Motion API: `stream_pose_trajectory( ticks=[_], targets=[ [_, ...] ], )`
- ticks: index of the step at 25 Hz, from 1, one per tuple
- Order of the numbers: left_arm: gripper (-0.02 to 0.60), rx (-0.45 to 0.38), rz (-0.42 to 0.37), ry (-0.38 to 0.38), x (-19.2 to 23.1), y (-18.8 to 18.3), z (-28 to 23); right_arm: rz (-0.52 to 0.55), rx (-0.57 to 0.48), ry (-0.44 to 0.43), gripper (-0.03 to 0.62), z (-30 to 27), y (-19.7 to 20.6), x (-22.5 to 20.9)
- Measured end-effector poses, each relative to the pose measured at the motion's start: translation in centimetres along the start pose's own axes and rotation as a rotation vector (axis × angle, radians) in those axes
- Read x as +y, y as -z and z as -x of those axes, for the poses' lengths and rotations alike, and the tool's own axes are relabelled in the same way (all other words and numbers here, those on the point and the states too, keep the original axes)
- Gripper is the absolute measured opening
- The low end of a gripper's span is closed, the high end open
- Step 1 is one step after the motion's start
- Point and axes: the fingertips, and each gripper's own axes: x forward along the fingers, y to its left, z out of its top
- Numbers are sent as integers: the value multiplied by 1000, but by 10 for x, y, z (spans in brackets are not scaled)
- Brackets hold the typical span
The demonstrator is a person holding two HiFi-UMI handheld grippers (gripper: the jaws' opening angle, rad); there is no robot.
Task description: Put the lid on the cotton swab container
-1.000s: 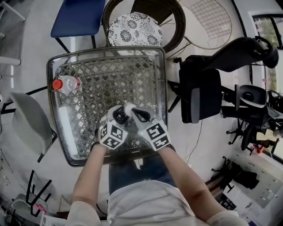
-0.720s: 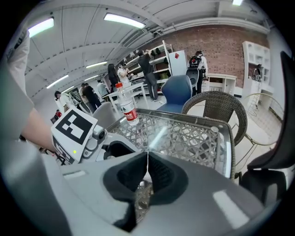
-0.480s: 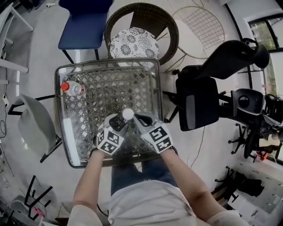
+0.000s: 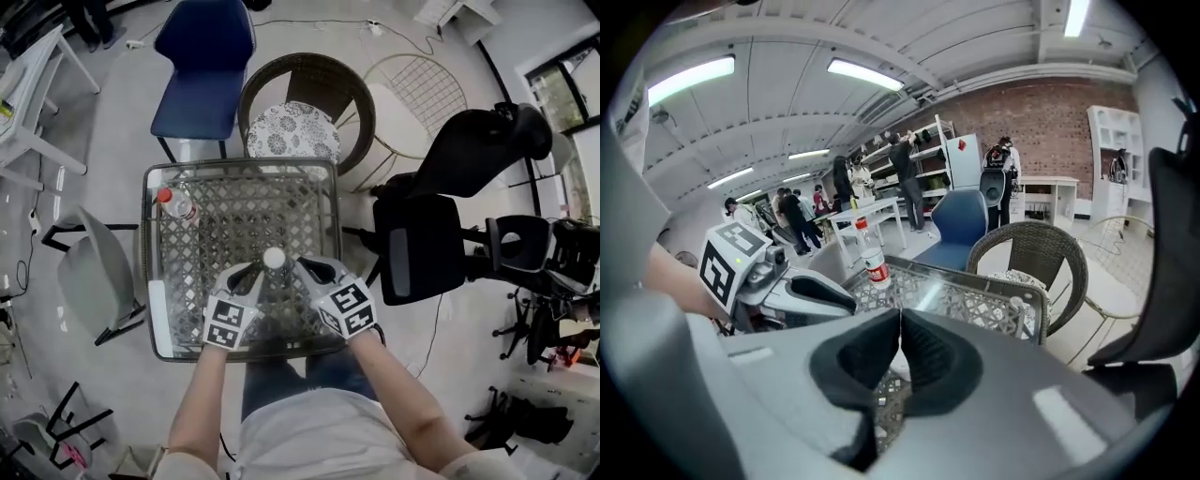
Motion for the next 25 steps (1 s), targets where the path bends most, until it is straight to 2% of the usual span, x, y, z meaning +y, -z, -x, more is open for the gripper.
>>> stream_pose_trajectory(
  ticks=[5,12,18,25],
  targets=[
    [11,-87,46,-78,-11,-39,35,11,-50,7,6,32,-16,2],
    [9,-196,48,-117,-35,-90,75,-13,-155,-1,6,82,-45,1],
    [9,-262,55,-118,-64,-132,108,-3,-250,-11,6,137,-72,-1],
    [9,-347,14,-159,-95,-183,149,68,-323,-33,6,197,-110,5]
  ],
)
